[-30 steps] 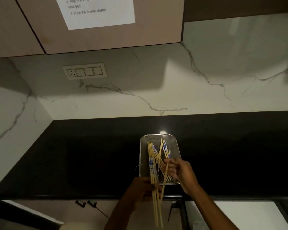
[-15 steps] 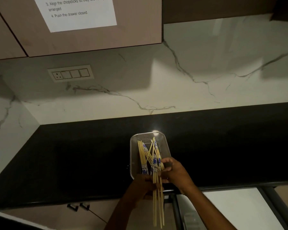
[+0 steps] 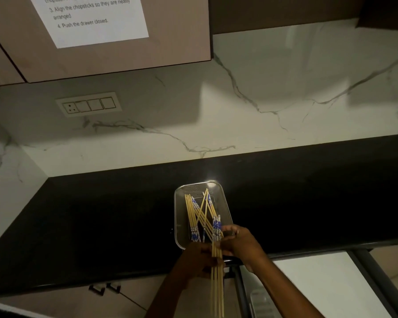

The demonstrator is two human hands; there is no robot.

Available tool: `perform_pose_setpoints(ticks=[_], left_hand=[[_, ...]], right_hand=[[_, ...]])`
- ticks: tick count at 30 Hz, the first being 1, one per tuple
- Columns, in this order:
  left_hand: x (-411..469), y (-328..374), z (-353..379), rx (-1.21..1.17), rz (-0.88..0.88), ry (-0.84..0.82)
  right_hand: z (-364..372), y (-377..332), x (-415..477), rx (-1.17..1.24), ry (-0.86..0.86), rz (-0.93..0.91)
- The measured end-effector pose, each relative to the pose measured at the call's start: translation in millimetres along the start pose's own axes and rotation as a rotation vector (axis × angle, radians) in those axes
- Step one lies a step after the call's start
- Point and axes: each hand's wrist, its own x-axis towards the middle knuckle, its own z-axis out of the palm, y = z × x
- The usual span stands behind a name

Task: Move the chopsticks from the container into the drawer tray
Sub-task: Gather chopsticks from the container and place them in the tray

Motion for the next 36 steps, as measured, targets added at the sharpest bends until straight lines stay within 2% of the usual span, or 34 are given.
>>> perform_pose_setpoints(ticks=[7, 11, 19, 29, 36], left_hand=[[2.9, -1.3, 8.5, -0.02, 0.019, -0.028], [5.9, -8.8, 24.9, -0.111, -0.005, -0.078], [13.0, -36.3, 89.1, -0.126, -0.113, -0.108], [31.3, -88.2, 162.0, -0.214, -0.228, -0.021], [37.5, -128.4, 162.2, 0.033, -0.207, 0.074]], right_hand=[[-0.5, 7.5, -8.2, 0.071, 0.037, 0.062], [-7.6, 23.1, -18.3, 0.112, 0.032, 0.125], [-45.2, 66.9, -44.7, 0.103, 0.214, 0.164], [-109.0, 134.7, -64.1, -0.004, 0.413, 0.316], [-104.8, 180.1, -55.4, -0.303, 0.469, 0.464]])
